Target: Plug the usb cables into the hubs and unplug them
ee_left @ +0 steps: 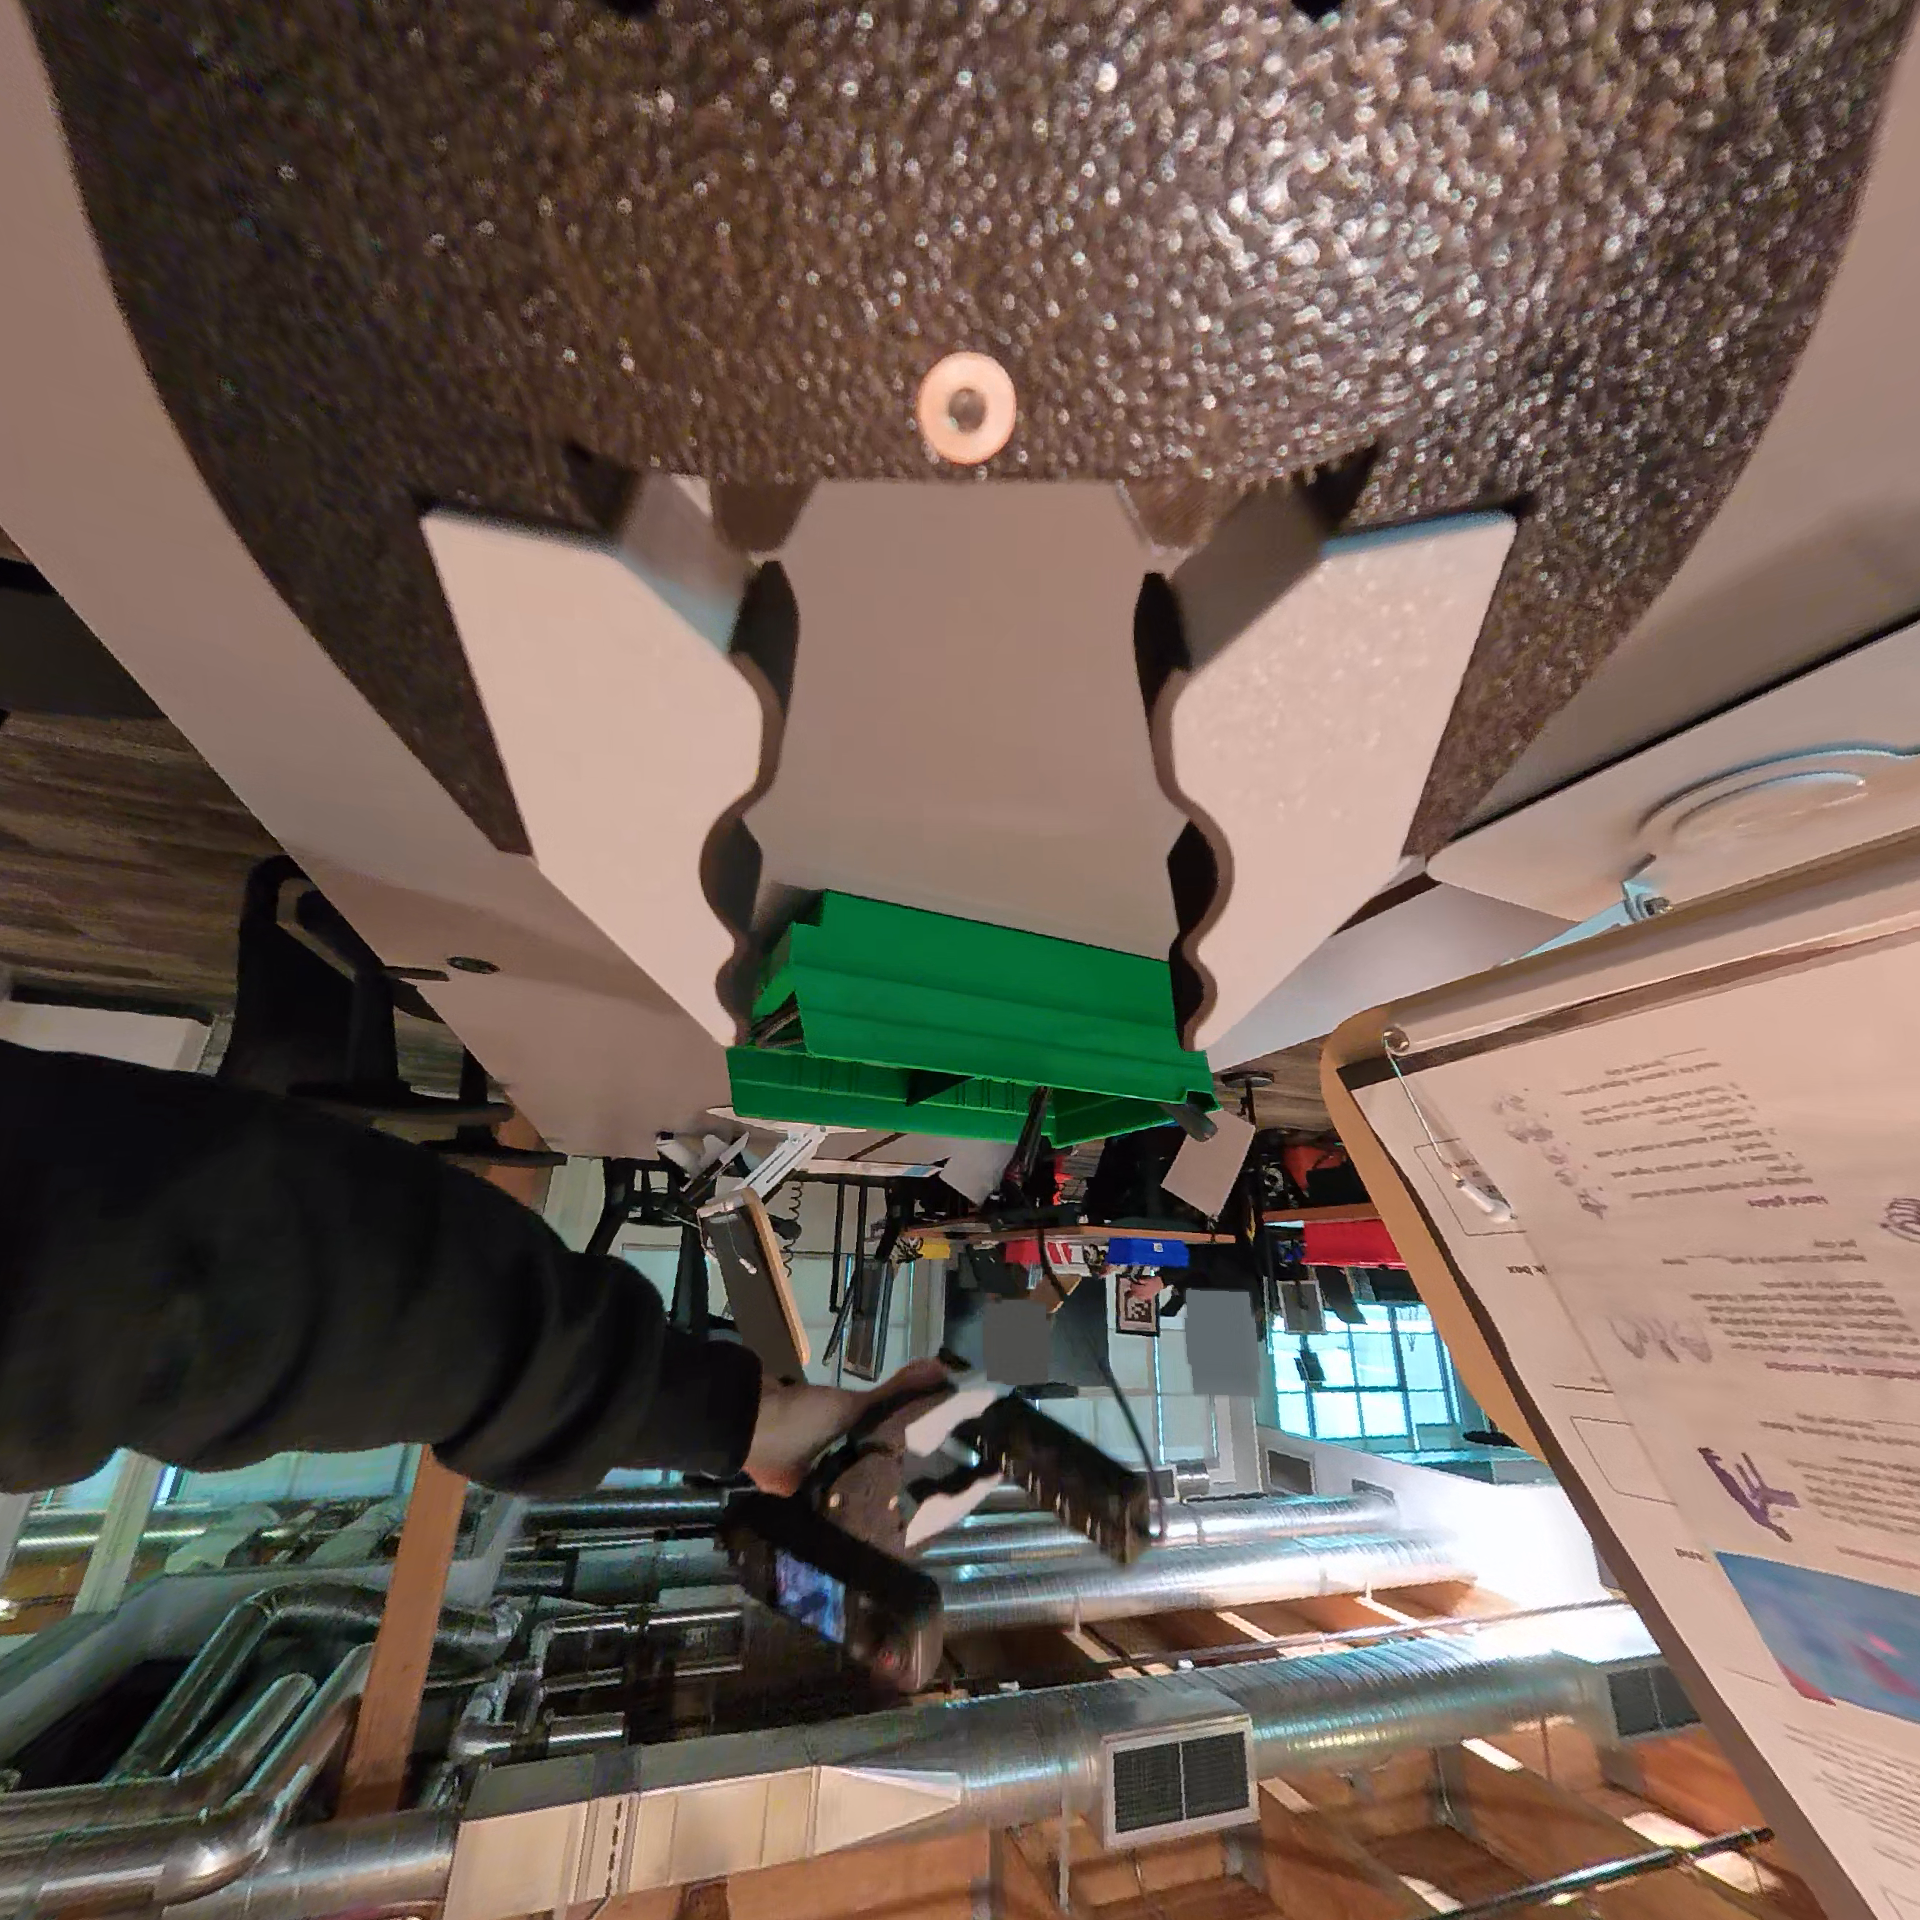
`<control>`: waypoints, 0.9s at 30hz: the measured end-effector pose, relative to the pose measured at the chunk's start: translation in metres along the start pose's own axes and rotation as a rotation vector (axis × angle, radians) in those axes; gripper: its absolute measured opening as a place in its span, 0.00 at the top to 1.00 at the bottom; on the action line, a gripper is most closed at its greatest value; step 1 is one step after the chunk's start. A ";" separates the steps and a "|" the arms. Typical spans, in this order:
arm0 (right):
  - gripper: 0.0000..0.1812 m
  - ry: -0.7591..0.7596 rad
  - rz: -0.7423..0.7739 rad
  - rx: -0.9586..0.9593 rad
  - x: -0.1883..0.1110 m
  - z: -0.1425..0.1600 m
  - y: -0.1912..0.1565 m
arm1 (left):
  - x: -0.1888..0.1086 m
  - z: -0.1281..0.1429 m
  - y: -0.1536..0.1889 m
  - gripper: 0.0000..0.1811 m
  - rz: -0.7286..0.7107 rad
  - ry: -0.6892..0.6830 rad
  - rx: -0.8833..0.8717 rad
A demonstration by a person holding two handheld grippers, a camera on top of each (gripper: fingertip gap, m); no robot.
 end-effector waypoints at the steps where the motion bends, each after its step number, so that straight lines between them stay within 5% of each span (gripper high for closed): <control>1: 0.71 -0.001 -0.060 -0.026 0.007 0.003 -0.014 | 0.000 0.001 0.000 0.57 0.000 -0.005 0.000; 6: 0.71 -0.167 -0.399 -0.296 0.029 0.028 -0.077 | 0.000 0.003 -0.002 0.58 0.001 -0.007 -0.019; 10: 0.70 -0.270 -0.542 -0.230 0.043 0.039 -0.102 | 0.003 0.007 -0.001 0.58 0.019 -0.028 -0.029; 21: 0.70 -0.314 -0.391 -0.408 0.067 0.063 -0.123 | 0.009 0.015 0.002 0.58 0.053 -0.076 -0.037; 27: 0.73 -0.191 -0.340 -0.192 0.060 0.062 -0.099 | 0.008 0.015 0.001 0.58 0.056 -0.076 -0.043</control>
Point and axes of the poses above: each gripper's, where its closed fingertips meet, x out along the fingers, z out of its underside, y = z × x across the jaws, the point moved 10 cm from there along -x, back along the fingers, and after that the axes turned 6 degrees about z, right-handed, at the moved point
